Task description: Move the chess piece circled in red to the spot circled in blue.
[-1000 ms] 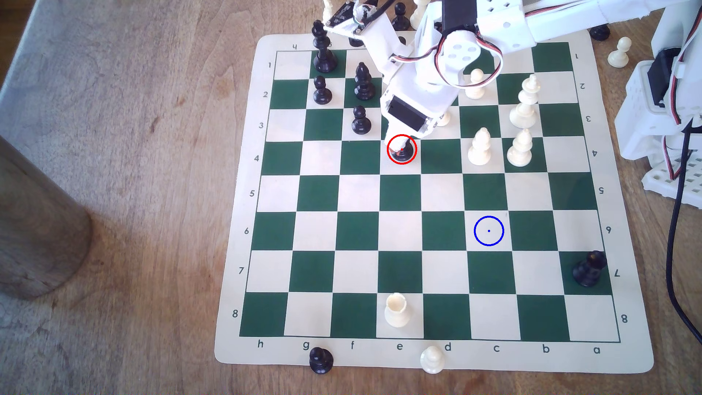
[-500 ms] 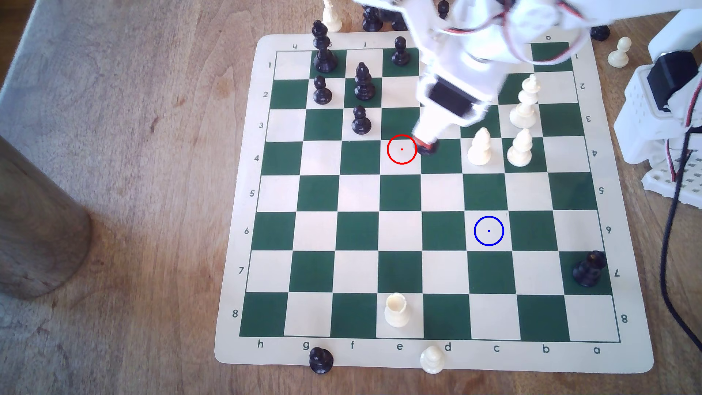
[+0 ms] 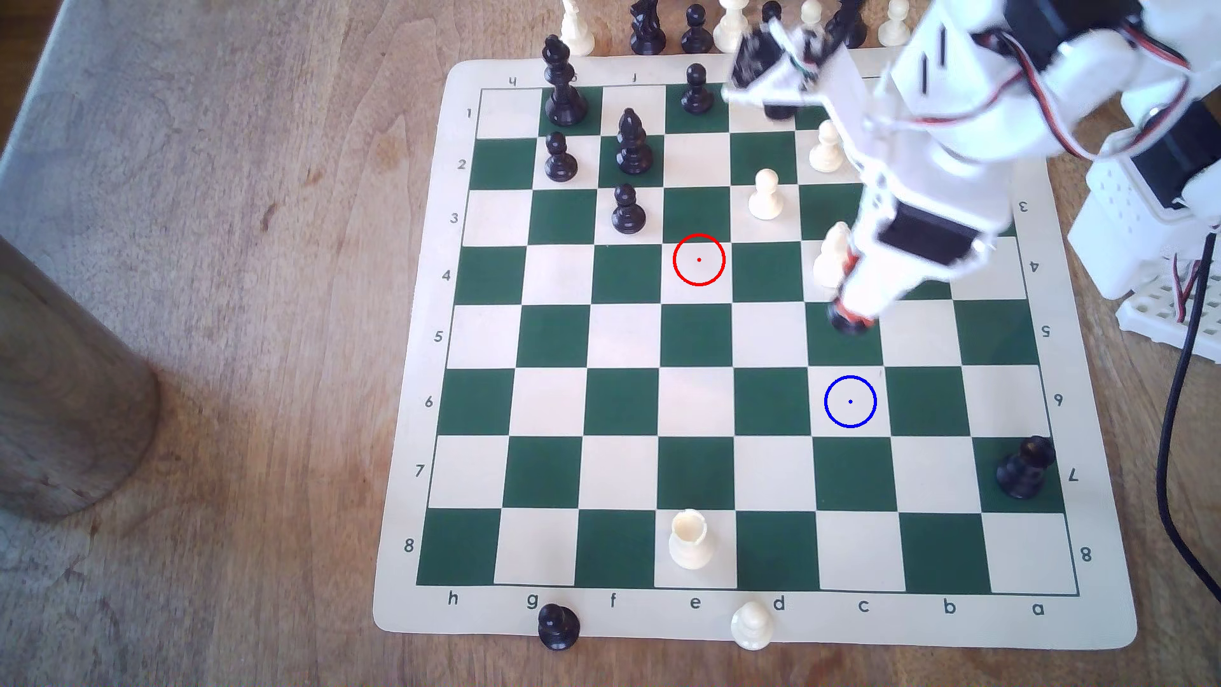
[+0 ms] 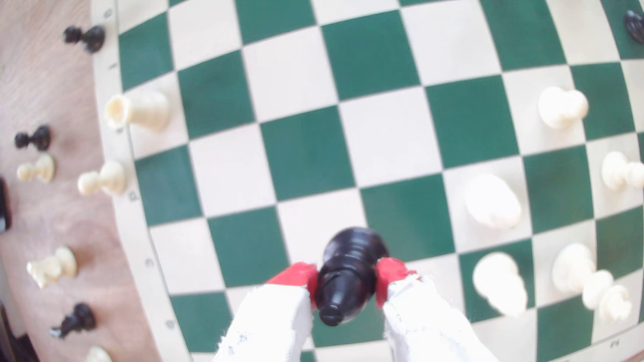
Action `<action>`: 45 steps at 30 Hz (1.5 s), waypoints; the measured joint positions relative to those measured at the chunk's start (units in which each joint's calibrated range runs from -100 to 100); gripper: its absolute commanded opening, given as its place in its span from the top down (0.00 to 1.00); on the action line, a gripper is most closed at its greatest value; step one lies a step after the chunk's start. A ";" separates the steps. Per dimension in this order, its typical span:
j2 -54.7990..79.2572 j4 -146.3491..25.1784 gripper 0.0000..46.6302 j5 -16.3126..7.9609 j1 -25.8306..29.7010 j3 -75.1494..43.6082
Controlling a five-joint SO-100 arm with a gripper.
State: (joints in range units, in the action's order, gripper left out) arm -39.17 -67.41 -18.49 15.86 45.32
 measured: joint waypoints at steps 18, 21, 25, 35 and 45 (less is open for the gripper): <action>3.60 14.10 1.00 -1.90 5.46 10.30; 6.20 15.38 1.00 -1.90 5.46 10.30; 8.80 15.46 1.00 -1.90 5.46 10.30; 10.89 17.85 1.00 -1.90 4.57 10.30; 13.07 20.24 0.89 -1.90 4.57 10.30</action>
State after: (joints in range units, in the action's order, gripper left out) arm -26.10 -47.17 -20.39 20.43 55.63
